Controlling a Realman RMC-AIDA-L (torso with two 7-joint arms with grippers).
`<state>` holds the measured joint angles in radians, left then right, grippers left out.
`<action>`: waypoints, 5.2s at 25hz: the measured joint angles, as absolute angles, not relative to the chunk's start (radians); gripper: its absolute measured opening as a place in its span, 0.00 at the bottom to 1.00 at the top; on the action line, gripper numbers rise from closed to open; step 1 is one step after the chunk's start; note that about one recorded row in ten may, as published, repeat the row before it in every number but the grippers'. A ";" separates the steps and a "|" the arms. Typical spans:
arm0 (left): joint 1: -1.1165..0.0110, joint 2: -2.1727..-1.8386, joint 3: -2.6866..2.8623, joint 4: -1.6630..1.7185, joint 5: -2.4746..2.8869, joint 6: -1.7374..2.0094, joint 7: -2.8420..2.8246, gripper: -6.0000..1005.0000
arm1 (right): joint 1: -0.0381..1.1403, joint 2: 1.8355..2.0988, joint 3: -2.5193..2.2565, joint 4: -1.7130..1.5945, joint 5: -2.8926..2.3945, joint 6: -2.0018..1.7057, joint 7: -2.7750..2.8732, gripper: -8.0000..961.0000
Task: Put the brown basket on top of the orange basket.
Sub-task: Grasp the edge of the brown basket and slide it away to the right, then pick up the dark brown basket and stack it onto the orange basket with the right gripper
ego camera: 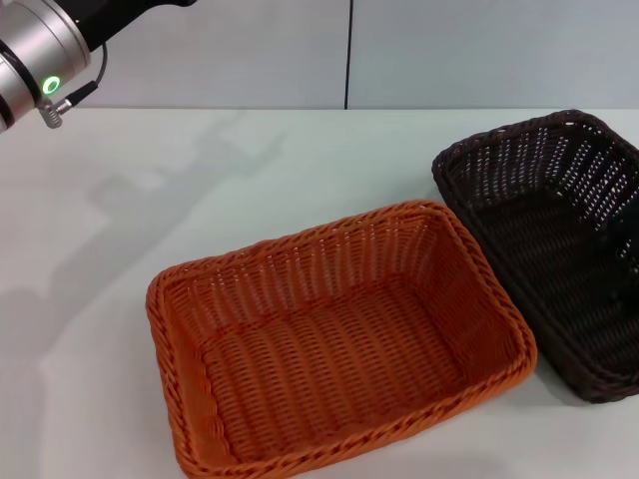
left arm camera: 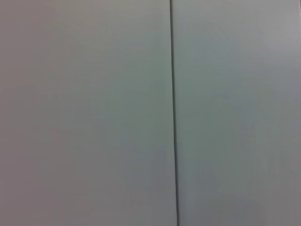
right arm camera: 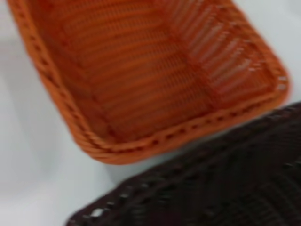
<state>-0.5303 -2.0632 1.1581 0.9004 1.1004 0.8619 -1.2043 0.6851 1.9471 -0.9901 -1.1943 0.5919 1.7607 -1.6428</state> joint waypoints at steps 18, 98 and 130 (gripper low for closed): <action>-0.548 -2.060 1.137 0.900 1.077 0.823 -1.204 0.80 | 0.621 1.988 -1.265 -1.297 0.643 1.872 -1.631 0.49; -0.619 -2.054 1.014 0.796 1.077 0.748 -1.143 0.80 | 0.785 1.936 -0.974 -0.924 0.568 1.556 -1.740 0.42; -0.599 -2.055 0.948 0.781 1.060 0.753 -1.131 0.80 | 0.762 1.930 -0.774 -1.144 0.588 1.786 -1.764 0.21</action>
